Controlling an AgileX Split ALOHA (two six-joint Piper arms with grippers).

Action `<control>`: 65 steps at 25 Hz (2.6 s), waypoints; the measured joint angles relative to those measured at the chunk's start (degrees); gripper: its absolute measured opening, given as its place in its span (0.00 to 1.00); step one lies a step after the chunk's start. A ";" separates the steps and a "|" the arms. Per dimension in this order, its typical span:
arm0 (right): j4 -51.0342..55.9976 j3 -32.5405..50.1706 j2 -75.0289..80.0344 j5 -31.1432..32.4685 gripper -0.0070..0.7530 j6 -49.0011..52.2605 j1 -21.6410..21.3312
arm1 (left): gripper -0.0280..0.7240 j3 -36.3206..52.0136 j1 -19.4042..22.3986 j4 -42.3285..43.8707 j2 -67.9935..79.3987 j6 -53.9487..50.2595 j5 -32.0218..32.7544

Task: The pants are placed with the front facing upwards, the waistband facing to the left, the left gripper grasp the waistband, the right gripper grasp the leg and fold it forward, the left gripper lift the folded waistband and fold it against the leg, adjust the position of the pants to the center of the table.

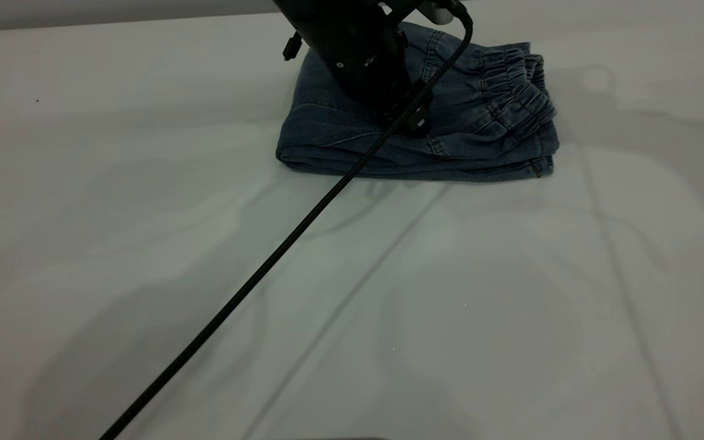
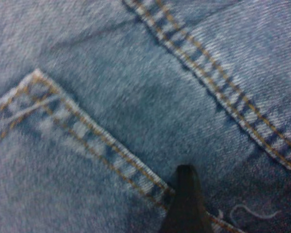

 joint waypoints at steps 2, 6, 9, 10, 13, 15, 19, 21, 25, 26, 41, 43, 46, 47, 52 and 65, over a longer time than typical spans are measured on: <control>0.00 0.00 0.00 0.11 0.66 0.00 0.00 | 0.72 -0.04 0.05 0.12 0.00 -5.29 0.68; 0.00 0.00 0.00 0.64 0.66 0.00 0.00 | 0.72 -0.25 0.05 0.87 0.00 -19.02 1.95; 0.00 0.00 0.00 0.72 0.66 0.00 0.00 | 0.72 -0.57 0.05 1.93 -0.17 -27.21 3.46; 0.00 0.00 0.00 0.72 0.66 0.00 0.00 | 0.72 -0.57 0.05 2.33 -0.22 -28.35 3.90; 0.00 0.00 0.00 0.82 0.66 0.00 0.00 | 0.72 -0.57 0.00 3.66 -0.56 -30.83 5.83; 0.00 0.00 0.00 0.89 0.66 0.00 0.00 | 0.72 -0.57 0.00 4.16 -1.05 -31.70 7.13; -0.05 0.00 -0.33 0.93 0.66 0.00 0.00 | 0.72 -0.57 0.00 5.58 -2.26 -32.07 10.71; -0.12 0.00 -1.36 0.93 0.66 0.00 -0.11 | 0.72 -0.57 0.00 7.35 -3.17 -32.34 13.67; -0.35 0.00 -6.30 1.06 0.66 0.00 -0.71 | 0.72 -2.56 0.00 12.29 -6.17 -32.54 21.06; -0.35 0.00 -7.75 1.19 0.66 0.00 -0.99 | 0.72 -3.49 0.00 13.53 -7.26 -32.66 22.94; -0.53 0.00 -37.15 12.81 0.66 6.82 -2.63 | 0.72 -16.57 0.00 29.57 -22.99 -38.66 47.10; -0.67 0.00 -39.76 14.36 0.66 8.29 -2.63 | 0.72 -16.57 0.00 29.57 -25.49 -40.39 47.10; -1.70 0.00 -44.09 17.96 0.66 11.69 -2.63 | 0.72 -16.57 0.00 28.28 -30.38 -41.75 47.10; -2.31 0.00 -45.78 19.64 0.66 12.85 -2.63 | 0.72 -16.57 0.00 27.69 -32.39 -42.03 47.10; -5.85 0.46 -52.02 22.59 0.66 20.84 -2.63 | 0.72 -11.92 0.00 24.93 -44.48 -42.17 47.10; -9.22 15.36 -77.59 23.35 0.66 25.51 -2.63 | 0.72 18.02 0.00 24.87 -91.43 -38.20 47.10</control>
